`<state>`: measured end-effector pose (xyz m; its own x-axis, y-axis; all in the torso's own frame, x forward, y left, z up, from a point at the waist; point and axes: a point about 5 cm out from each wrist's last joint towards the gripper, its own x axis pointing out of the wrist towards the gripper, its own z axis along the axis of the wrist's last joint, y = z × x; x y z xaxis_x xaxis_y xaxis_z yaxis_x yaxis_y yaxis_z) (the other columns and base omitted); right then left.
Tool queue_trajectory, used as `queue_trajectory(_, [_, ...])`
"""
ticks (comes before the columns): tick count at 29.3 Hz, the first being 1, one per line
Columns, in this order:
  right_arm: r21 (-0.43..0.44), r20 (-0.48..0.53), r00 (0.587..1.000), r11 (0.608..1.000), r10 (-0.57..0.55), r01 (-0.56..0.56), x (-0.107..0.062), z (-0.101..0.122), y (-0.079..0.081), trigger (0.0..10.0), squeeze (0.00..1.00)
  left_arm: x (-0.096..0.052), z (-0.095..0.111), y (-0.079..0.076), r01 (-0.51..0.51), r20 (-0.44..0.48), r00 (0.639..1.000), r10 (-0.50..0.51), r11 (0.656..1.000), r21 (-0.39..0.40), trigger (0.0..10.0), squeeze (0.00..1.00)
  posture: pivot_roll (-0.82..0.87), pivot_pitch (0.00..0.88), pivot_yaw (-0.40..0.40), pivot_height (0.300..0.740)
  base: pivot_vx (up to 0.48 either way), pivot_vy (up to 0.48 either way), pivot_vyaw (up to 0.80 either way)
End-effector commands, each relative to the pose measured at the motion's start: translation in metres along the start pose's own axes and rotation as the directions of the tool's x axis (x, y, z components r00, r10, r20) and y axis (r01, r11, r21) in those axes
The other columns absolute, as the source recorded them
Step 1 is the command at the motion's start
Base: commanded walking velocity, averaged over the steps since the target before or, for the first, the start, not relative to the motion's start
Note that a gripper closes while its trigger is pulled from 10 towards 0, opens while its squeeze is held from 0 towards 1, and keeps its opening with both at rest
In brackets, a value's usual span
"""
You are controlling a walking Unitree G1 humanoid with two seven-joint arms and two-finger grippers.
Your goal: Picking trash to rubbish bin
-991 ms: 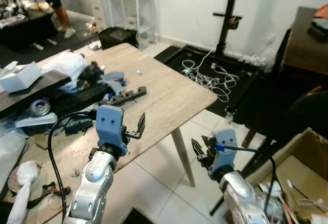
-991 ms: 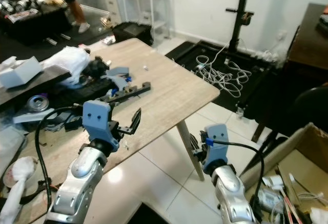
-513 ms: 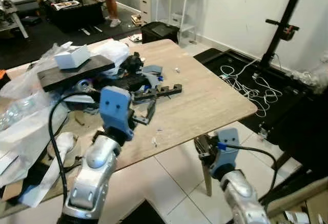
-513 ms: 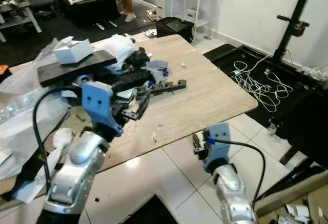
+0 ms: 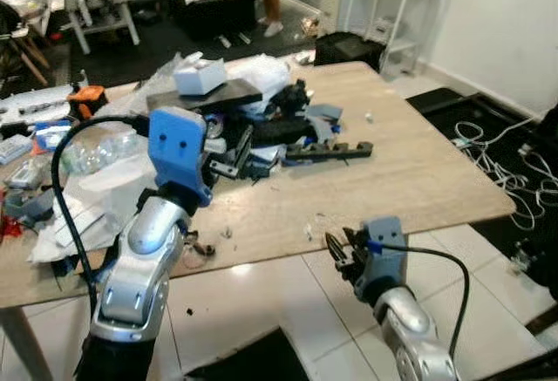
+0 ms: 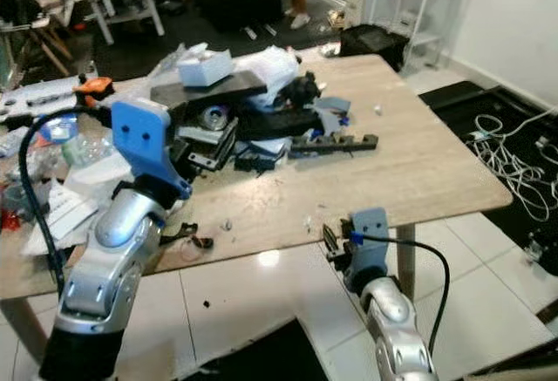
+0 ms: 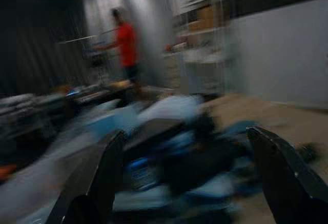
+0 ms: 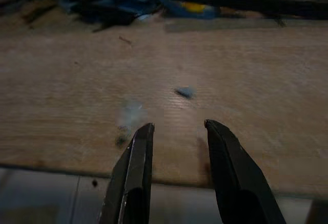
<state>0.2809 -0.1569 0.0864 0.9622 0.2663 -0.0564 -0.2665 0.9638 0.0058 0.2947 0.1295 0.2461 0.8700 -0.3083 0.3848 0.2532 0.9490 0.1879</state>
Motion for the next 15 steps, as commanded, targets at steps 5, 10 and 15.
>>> queue_trajectory(5, [0.014,-0.016,1.0,1.0,0.02,-0.019,0.001,-0.003,0.004,10.0,0.0,-0.002,-0.009,0.012,-0.066,-0.058,0.996,0.067,0.998,0.022,10.0,0.0,0.05,0.044,0.024,0.74,0.0,0.0,0.8])
queue_trajectory(10, [0.013,-0.017,1.0,1.0,0.016,-0.016,0.003,-0.002,0.003,10.0,0.0,-0.001,-0.009,0.022,-0.115,-0.076,0.99,0.118,0.993,0.039,10.0,0.0,0.05,0.057,0.027,0.74,0.0,0.0,0.8])
queue_trajectory(15, [0.011,-0.018,1.0,1.0,0.016,-0.016,0.003,-0.001,0.003,10.0,0.0,-0.001,-0.013,0.027,-0.15,-0.104,0.982,0.156,0.986,0.068,10.0,0.0,0.05,0.065,0.028,0.74,0.0,0.0,0.8])
